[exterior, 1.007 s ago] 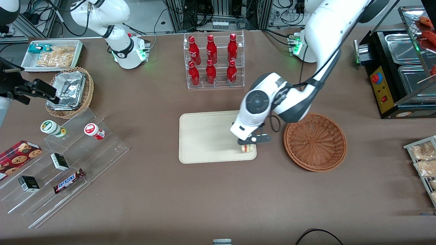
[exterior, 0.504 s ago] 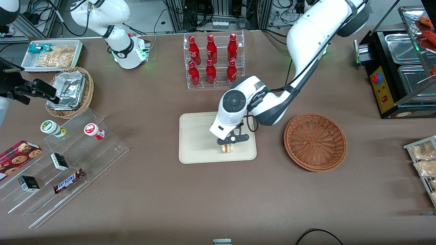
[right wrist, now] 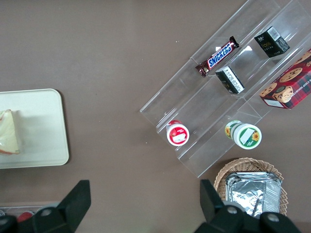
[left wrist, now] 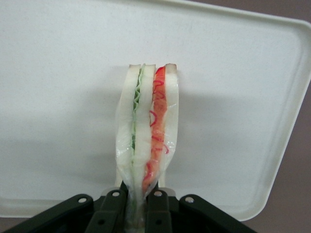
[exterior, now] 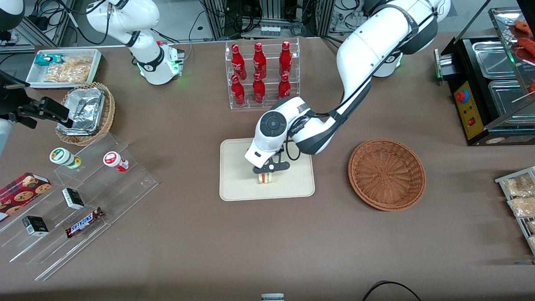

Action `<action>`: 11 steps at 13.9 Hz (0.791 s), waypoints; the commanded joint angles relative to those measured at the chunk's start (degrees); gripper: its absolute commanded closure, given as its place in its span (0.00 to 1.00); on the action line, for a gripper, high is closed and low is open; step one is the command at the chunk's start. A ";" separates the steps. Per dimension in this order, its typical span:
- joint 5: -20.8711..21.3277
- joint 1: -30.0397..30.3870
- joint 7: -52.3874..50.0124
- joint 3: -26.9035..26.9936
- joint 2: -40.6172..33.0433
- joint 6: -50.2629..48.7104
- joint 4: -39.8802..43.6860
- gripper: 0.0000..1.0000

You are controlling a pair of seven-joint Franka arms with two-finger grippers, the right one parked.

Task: Place sandwich from basket to tray
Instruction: 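Lower the sandwich onto the tray and open the left gripper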

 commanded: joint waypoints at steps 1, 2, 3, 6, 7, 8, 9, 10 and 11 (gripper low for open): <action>1.39 -0.84 -0.83 0.09 1.18 -0.17 2.10 0.90; 1.39 -0.84 -0.83 0.09 1.27 -0.17 2.02 0.86; 1.39 -0.84 -0.83 0.09 1.27 -0.17 2.10 0.73; 1.74 -0.75 -0.92 0.09 0.75 -0.26 2.02 0.00; 1.66 -0.66 -1.18 0.09 0.57 -0.17 2.10 0.00; 1.57 -0.49 -1.27 0.09 0.14 -0.17 2.10 0.00; 1.57 -0.14 -1.27 0.09 -0.57 -0.26 2.10 0.00; 1.57 -0.05 -1.27 0.09 -2.05 -0.61 2.10 0.00; 1.65 -0.04 -1.27 0.09 -3.81 -1.04 2.10 0.00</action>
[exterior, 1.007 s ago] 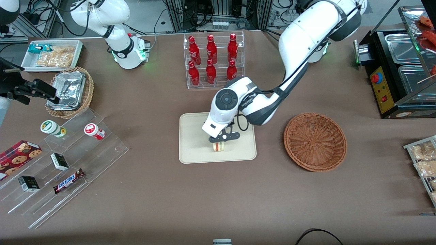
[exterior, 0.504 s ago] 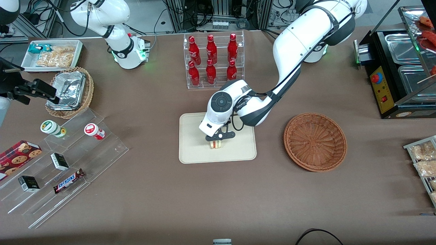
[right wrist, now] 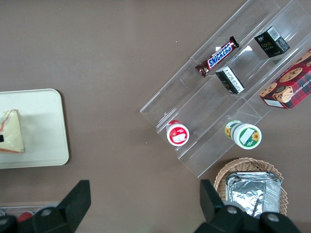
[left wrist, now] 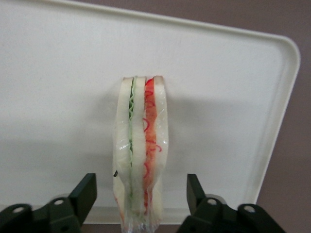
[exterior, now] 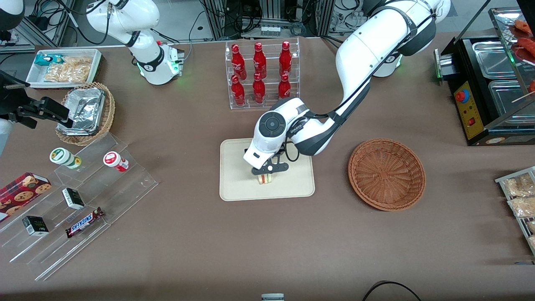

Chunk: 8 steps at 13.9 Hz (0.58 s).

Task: Place sandwich from basket to tray
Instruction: 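Lower the sandwich onto the tray and open the left gripper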

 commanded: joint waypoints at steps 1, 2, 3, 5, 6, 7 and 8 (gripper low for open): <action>1.11 0.21 -1.25 0.09 -5.01 -2.22 -0.36 0.00; 1.11 0.56 -1.25 0.09 -6.50 -4.49 -0.28 0.00; 1.03 0.65 -1.25 0.09 -7.99 -7.13 -0.10 0.00; 1.11 2.66 -0.64 0.17 -10.90 -11.00 -0.19 0.00; 1.03 3.55 -0.73 0.09 -12.48 -12.50 -0.45 0.00; 0.76 4.08 -0.73 0.09 -13.88 -13.82 -0.80 0.00; 0.94 5.21 -0.55 0.09 -14.42 -16.10 -0.63 0.00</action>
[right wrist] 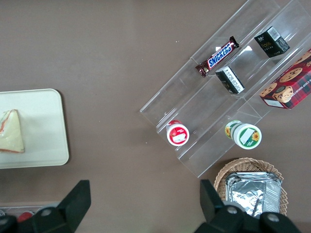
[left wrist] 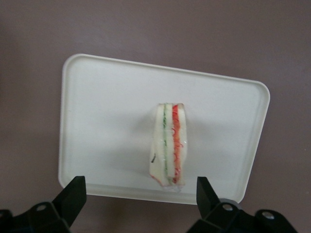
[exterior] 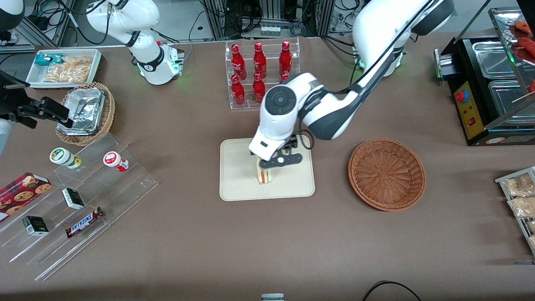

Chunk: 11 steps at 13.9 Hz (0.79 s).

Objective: Place sandwich from basket to tray

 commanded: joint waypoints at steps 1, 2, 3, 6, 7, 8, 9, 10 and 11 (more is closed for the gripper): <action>0.88 2.80 -0.03 -0.08 -3.64 -4.91 -1.77 0.00; 0.53 4.38 1.54 -0.16 -4.17 -6.84 -1.86 0.00; 0.09 5.35 2.43 -0.17 -5.14 -9.65 -1.86 0.00; 0.09 9.57 9.35 -0.17 -8.56 -15.74 -4.57 0.00; 0.09 11.76 10.86 -0.17 -10.58 -16.00 -6.68 0.00; 0.09 13.43 11.31 -0.17 -12.86 -15.66 -9.39 0.00; 0.09 15.10 12.36 -0.17 -14.71 -15.48 -11.60 0.00; 0.09 16.51 14.81 -0.25 -16.12 -15.48 -13.01 0.00; 0.00 18.09 17.09 -0.25 -17.35 -15.56 -14.16 0.00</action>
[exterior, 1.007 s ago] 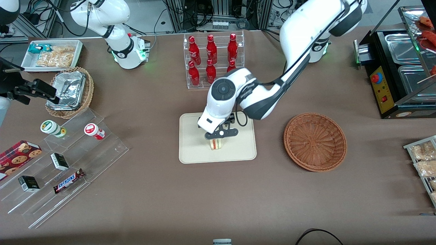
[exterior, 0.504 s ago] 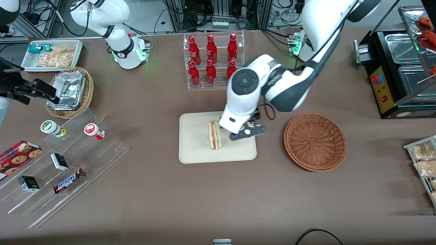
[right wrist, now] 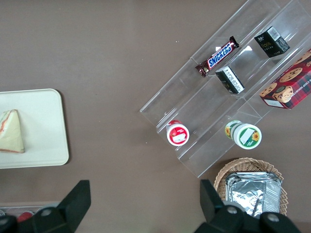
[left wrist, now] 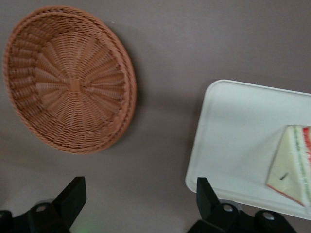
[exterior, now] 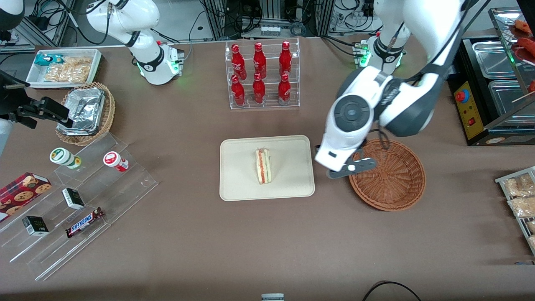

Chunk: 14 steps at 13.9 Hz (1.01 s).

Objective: Place sandwich from basket to tray

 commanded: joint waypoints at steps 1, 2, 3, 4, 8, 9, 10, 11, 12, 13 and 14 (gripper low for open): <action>-0.54 4.05 5.12 -0.46 -6.56 0.24 -6.77 0.00; -1.77 5.54 6.97 -0.46 -7.87 0.24 -7.73 0.00; -3.00 7.12 9.51 -0.46 -9.02 0.06 -8.70 0.00; -4.23 8.79 12.14 -0.46 -10.42 -0.02 -9.75 0.00; -8.98 13.12 26.37 2.94 -15.79 -5.45 -11.79 0.00; -9.51 12.86 29.89 5.14 -17.28 -6.95 -11.79 0.00; -10.12 12.77 33.23 6.90 -18.33 -8.45 -11.79 0.00; -10.21 12.77 36.40 8.66 -19.39 -9.86 -11.61 0.00; -10.21 12.68 38.87 10.24 -20.27 -10.74 -11.52 0.00; -10.30 12.59 41.50 12.00 -21.15 -11.18 -11.44 0.00; -10.56 12.15 43.01 13.58 -21.94 -11.19 -11.35 0.00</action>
